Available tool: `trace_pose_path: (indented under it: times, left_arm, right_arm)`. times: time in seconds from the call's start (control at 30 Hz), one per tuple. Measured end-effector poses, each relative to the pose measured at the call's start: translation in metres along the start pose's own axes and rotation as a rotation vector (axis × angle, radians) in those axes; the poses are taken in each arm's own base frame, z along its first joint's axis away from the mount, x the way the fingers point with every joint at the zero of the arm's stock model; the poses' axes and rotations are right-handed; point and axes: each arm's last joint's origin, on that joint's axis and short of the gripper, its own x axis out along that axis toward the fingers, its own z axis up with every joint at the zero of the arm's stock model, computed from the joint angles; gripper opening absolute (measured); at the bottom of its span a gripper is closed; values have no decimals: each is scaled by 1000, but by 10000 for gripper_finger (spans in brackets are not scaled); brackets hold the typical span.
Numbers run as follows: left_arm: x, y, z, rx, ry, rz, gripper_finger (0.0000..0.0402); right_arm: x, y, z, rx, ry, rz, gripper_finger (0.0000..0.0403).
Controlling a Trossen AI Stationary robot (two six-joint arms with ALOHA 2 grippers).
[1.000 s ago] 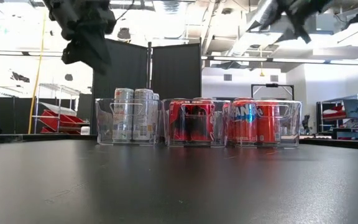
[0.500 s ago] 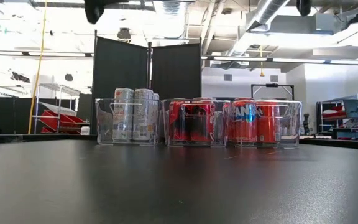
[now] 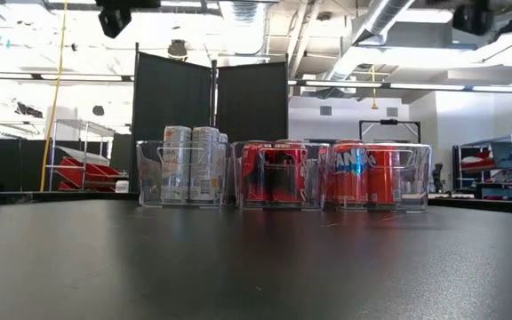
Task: Sort soda cans
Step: Return to Home Position
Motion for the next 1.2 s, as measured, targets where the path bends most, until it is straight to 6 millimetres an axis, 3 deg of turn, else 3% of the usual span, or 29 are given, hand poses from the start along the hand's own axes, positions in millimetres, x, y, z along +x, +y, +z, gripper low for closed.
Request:
trace_pose_path:
  times: [0.23,0.4,0.6,0.73,0.9,1.03,1.2]
  left_arm:
    - [-1,-1,4,62,-46,-1,1]
    - [-6,-2,7,116,-88,-17,1]
    - [-16,0,16,247,-205,73,0]
    - [-26,4,14,427,-189,97,0]
    - [-33,8,3,489,-191,61,0]
    - [-25,14,-19,463,-235,38,0]
    - [-13,23,-49,392,-302,20,0]
  right_arm:
    - [-8,28,8,-501,-224,174,2]
    - [-10,26,10,-532,-258,135,2]
    - [-19,33,13,-802,-363,192,2]
    - [-46,21,11,-851,-457,222,2]
    - [-75,-9,-2,-766,-629,216,1]
    - [-76,-33,-20,-702,-693,159,1]
    - [-61,-53,-41,-639,-685,114,0]
